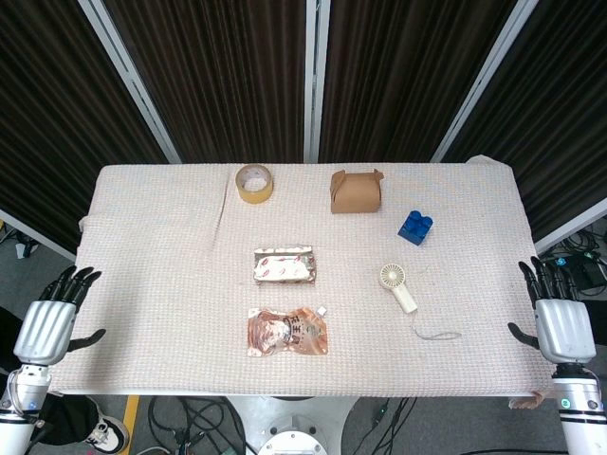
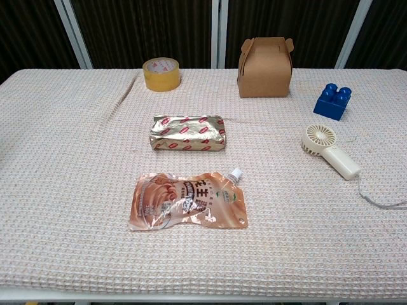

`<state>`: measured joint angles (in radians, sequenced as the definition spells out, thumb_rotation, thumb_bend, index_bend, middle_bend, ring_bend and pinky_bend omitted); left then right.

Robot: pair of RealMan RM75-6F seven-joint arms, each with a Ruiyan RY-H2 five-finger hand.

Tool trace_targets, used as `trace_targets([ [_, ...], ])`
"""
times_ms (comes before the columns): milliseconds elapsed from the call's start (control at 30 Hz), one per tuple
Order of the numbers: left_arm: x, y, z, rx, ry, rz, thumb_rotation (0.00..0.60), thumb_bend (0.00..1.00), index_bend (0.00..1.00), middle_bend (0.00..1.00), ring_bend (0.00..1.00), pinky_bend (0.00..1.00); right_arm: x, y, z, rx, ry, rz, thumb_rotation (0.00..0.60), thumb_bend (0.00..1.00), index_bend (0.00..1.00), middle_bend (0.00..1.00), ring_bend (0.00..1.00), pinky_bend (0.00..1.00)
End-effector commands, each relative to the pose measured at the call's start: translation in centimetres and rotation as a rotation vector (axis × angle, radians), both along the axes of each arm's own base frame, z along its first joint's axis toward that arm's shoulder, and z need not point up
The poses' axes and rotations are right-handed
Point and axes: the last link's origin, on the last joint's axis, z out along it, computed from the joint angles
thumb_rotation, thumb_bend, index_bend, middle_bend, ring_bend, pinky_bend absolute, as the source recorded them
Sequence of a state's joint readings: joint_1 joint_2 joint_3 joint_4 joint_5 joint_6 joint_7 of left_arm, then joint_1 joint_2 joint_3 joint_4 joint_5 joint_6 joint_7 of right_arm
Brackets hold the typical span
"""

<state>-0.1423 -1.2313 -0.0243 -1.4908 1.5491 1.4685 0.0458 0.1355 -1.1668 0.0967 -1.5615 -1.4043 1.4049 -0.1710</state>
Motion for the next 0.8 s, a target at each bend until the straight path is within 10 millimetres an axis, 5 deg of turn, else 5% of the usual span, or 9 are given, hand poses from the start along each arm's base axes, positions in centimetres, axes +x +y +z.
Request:
trace_targets([
  [33, 0.1, 0.1, 0.0, 0.000, -0.002, -0.002, 0.600, 0.03, 0.12, 0.10, 0.05, 0.21, 0.1, 0.0, -0.1, 0.000, -0.004, 0.000, 0.600, 0.06, 0.00, 0.00, 0.00, 0.00],
  [200, 0.1, 0.4, 0.0, 0.002, -0.009, -0.008, 0.600, 0.03, 0.12, 0.10, 0.05, 0.21, 0.3, -0.2, -0.9, 0.025, -0.009, -0.002, 0.600, 0.11, 0.00, 0.00, 0.00, 0.00],
  [267, -0.1, 0.4, -0.2, -0.004, -0.007, -0.008, 0.600, 0.03, 0.12, 0.10, 0.05, 0.21, 0.4, -0.2, -1.1, 0.041, -0.012, -0.001, 0.600, 0.21, 0.00, 0.00, 0.00, 0.00],
  [433, -0.5, 0.2, -0.7, -0.022, -0.003, 0.012, 0.600, 0.03, 0.12, 0.10, 0.05, 0.21, 0.9, -0.5, -0.9, 0.044, -0.008, 0.001, 0.600, 0.67, 0.00, 0.00, 0.00, 0.01],
  [500, -0.6, 0.2, -0.9, -0.033, 0.003, 0.015, 0.600, 0.03, 0.12, 0.10, 0.05, 0.21, 1.1, -0.8, -0.9, 0.046, -0.011, 0.002, 0.600, 0.76, 0.00, 0.05, 0.10, 0.16],
  [533, -0.6, 0.2, -1.0, -0.037, 0.001, 0.015, 0.600, 0.03, 0.12, 0.10, 0.05, 0.21, 1.2, -0.8, -1.0, 0.051, -0.015, 0.004, 0.600, 0.80, 0.00, 0.13, 0.23, 0.32],
  [633, -0.5, 0.2, -1.2, -0.045, -0.005, 0.011, 0.600, 0.03, 0.12, 0.10, 0.05, 0.21, 1.4, -0.9, -1.7, 0.107, -0.022, -0.003, 0.600, 0.90, 0.00, 0.50, 0.63, 0.64],
  [700, -0.4, 0.2, -1.2, -0.047, -0.002, 0.003, 0.600, 0.03, 0.12, 0.10, 0.05, 0.21, 1.6, -1.1, -2.3, 0.140, -0.003, 0.002, 0.600, 0.97, 0.00, 0.66, 0.72, 0.71],
  [800, -0.4, 0.2, -1.2, -0.047, -0.003, 0.003, 0.600, 0.03, 0.12, 0.10, 0.05, 0.21, 1.8, -1.4, -3.4, 0.163, 0.029, 0.021, 0.600, 1.00, 0.00, 0.73, 0.76, 0.73],
])
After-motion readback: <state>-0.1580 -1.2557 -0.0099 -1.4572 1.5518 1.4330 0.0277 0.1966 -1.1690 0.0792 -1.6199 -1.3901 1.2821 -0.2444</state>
